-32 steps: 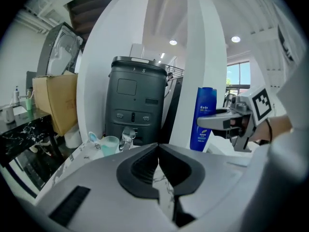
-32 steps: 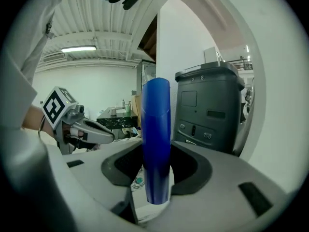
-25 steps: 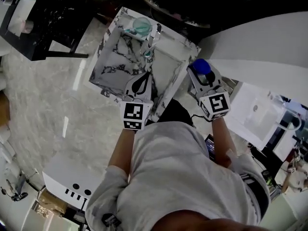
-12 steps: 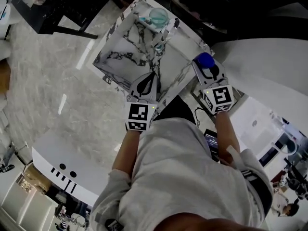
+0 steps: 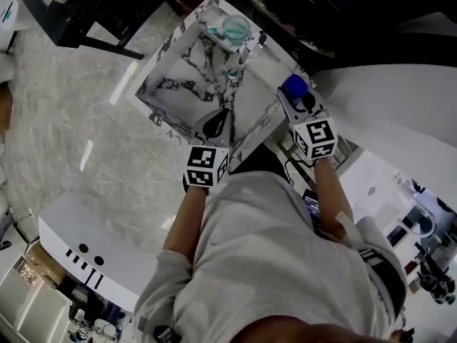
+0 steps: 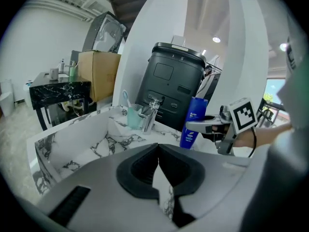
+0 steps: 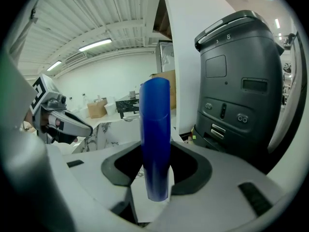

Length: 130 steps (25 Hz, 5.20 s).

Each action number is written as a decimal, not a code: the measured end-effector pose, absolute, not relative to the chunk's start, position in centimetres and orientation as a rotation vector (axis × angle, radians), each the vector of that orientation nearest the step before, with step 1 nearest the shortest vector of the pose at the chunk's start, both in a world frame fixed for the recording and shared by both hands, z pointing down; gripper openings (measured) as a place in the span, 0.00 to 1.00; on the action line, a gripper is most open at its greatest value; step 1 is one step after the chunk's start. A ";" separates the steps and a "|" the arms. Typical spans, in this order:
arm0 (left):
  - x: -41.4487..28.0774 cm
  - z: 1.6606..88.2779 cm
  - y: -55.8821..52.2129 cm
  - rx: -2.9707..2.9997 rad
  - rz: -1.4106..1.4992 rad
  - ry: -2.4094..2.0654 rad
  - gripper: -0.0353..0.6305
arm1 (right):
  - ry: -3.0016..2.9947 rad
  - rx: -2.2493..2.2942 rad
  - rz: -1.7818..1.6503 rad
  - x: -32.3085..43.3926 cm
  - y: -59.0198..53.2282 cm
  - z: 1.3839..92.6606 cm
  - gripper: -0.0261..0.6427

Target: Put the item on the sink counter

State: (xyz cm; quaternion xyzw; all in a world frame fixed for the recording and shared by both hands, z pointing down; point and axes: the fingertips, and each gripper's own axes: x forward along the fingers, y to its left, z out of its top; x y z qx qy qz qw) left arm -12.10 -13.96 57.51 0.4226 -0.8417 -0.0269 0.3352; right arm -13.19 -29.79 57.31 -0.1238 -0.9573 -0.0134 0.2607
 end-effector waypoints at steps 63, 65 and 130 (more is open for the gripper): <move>-16.2 61.8 -17.8 1.101 0.007 -2.127 0.07 | -2.527 -0.609 -0.189 -21.5 -29.0 62.4 0.28; -15.9 61.5 -17.8 1.104 0.008 -2.125 0.07 | -2.525 -0.610 -0.189 -21.3 -29.2 62.5 0.28; 13.7 55.9 -4.9 1.451 0.030 -2.123 0.07 | -2.742 -0.003 -0.072 15.6 -10.6 51.9 0.05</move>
